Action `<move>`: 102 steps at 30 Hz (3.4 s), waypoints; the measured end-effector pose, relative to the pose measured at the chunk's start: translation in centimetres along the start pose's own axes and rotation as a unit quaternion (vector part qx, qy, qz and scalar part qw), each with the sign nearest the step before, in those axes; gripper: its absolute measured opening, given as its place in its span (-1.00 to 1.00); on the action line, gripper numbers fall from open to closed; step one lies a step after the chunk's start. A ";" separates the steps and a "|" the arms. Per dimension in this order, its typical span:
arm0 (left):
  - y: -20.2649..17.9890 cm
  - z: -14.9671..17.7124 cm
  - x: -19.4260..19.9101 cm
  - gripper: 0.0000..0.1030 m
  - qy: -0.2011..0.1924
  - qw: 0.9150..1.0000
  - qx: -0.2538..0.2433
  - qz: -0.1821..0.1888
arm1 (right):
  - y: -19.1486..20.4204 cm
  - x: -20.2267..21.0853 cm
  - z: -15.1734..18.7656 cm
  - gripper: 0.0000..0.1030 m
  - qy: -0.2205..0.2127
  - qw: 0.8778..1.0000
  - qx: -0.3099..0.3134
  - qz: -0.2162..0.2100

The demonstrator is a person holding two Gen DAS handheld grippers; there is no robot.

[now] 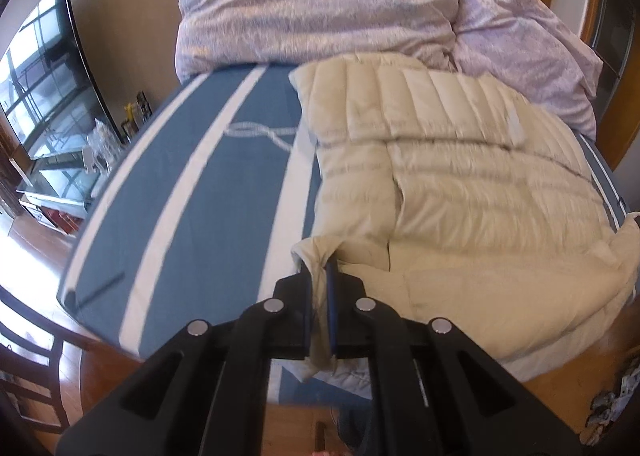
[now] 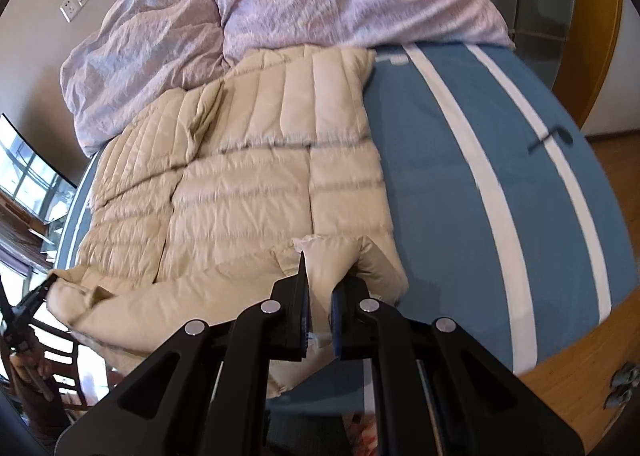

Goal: Fold large clothes
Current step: 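Lift the hem with both grippers and fold it toward the collar, release, then press the folded jacket flat with both open grippers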

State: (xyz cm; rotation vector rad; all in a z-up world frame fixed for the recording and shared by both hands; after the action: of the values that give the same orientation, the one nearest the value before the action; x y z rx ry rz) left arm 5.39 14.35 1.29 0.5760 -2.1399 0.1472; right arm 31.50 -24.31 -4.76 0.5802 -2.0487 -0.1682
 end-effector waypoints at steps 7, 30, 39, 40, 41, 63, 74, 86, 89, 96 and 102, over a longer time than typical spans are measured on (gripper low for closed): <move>0.3 -5.2 -2.7 -0.88 0.000 1.000 0.004 -0.019 | 1.2 -3.9 -4.2 -0.84 0.005 1.000 0.010 0.023; 1.8 -18.1 -9.7 -0.88 -0.026 0.998 0.048 -0.036 | 3.3 -11.1 -16.0 -0.84 -0.019 1.000 -0.015 0.016; 2.4 -20.3 -14.5 -0.88 -0.014 0.997 0.068 -0.021 | 3.3 -14.3 -19.1 -0.83 -0.037 0.998 -0.049 0.002; 2.4 -20.5 -14.9 -0.88 -0.013 0.997 0.071 -0.020 | 3.2 -14.7 -19.4 -0.83 -0.040 0.998 -0.053 -0.001; 2.5 -20.7 -15.5 -0.88 -0.012 0.997 0.073 -0.018 | 3.2 -15.1 -19.6 -0.83 -0.044 0.997 -0.058 -0.004; 3.4 -20.4 -13.6 0.48 -0.087 0.991 0.099 0.007 | 2.7 -9.0 -17.8 0.35 -0.177 0.981 -0.030 -0.071; -0.1 -19.8 -17.6 0.53 -0.029 0.998 0.052 -0.021 | 5.8 -14.6 -17.3 0.29 -0.128 0.991 0.025 0.030; -0.2 -21.6 -22.9 0.69 -0.009 0.996 0.058 -0.063 | 5.7 -20.2 -18.8 0.34 -0.121 0.988 0.017 0.099; -0.3 -21.7 -23.5 0.74 -0.012 0.996 0.061 -0.066 | 5.6 -21.0 -18.9 0.38 -0.123 0.987 0.017 0.105; 0.0 -22.2 -25.1 0.91 -0.010 0.995 0.078 -0.066 | 5.7 -22.7 -19.6 0.47 -0.109 0.986 0.018 0.123; 0.8 -22.1 -26.3 0.97 0.004 0.994 0.100 -0.042 | 5.4 -23.8 -20.1 0.54 -0.094 0.988 0.014 0.121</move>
State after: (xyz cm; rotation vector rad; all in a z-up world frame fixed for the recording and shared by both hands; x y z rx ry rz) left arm 34.49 31.09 -6.30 0.7774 -2.1023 0.3193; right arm 56.69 -6.21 -10.85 0.3376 -2.2873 -0.0520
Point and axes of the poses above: each gripper's, at about its wrist camera, not at the fingertips, and x roughly against the way its jaws point, y to its left, z to its underside, the point moved 1 cm from there along -x, roughly the way its jaws point, and after that the axes turned 9 degrees about -x, right-handed, at the moved point
